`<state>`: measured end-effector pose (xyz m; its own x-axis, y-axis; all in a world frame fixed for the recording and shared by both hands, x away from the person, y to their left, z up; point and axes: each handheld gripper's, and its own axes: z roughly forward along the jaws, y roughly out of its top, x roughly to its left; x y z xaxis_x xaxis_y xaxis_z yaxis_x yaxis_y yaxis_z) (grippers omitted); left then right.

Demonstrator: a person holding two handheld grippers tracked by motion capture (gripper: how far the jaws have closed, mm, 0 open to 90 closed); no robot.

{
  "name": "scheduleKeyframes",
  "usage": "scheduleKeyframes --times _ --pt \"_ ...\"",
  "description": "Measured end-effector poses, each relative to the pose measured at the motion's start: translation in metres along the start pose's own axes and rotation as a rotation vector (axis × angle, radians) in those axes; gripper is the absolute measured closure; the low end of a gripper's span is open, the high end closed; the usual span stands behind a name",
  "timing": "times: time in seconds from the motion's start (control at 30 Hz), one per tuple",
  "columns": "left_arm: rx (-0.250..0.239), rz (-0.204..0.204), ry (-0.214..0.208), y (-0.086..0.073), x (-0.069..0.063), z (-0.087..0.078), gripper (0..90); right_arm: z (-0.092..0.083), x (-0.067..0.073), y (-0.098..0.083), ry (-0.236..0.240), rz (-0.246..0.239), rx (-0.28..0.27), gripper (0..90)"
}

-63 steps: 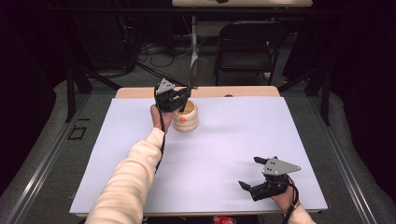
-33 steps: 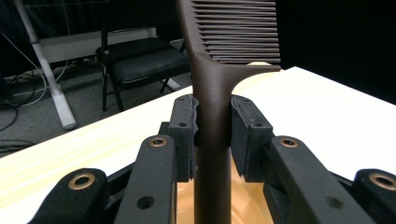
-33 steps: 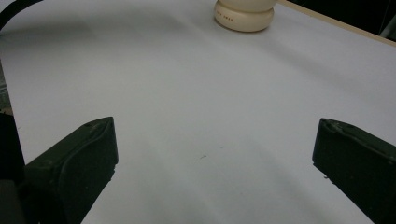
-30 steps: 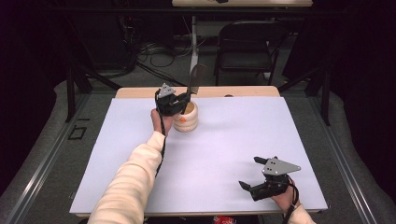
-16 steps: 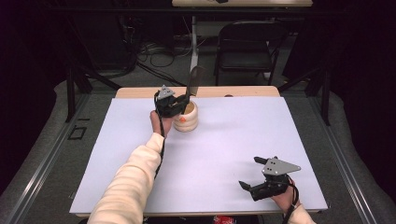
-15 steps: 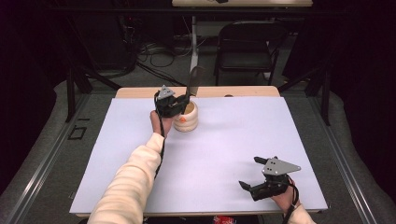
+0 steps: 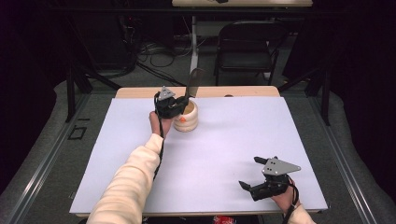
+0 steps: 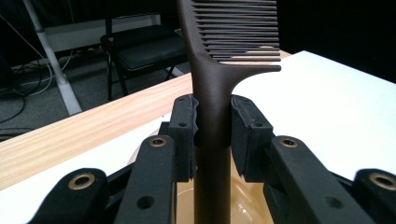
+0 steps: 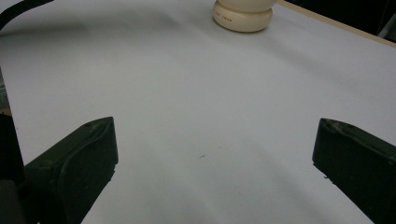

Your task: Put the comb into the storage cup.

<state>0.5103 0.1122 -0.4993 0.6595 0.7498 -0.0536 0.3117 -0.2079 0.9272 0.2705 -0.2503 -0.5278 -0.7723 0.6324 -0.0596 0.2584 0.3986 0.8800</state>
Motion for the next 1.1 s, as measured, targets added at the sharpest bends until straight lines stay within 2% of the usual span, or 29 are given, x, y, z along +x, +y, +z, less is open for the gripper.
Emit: scheduleKeyframes --times 0.5,1.1 --pt "0.048 0.029 0.0 -0.0011 0.0018 0.0008 71.9 -0.0004 0.0003 0.0002 -0.004 0.002 -0.004 0.0" --pt "0.091 0.046 -0.005 -0.001 0.0012 0.0036 71.9 -0.0004 0.0003 0.0002 -0.005 0.0 -0.003 0.0"
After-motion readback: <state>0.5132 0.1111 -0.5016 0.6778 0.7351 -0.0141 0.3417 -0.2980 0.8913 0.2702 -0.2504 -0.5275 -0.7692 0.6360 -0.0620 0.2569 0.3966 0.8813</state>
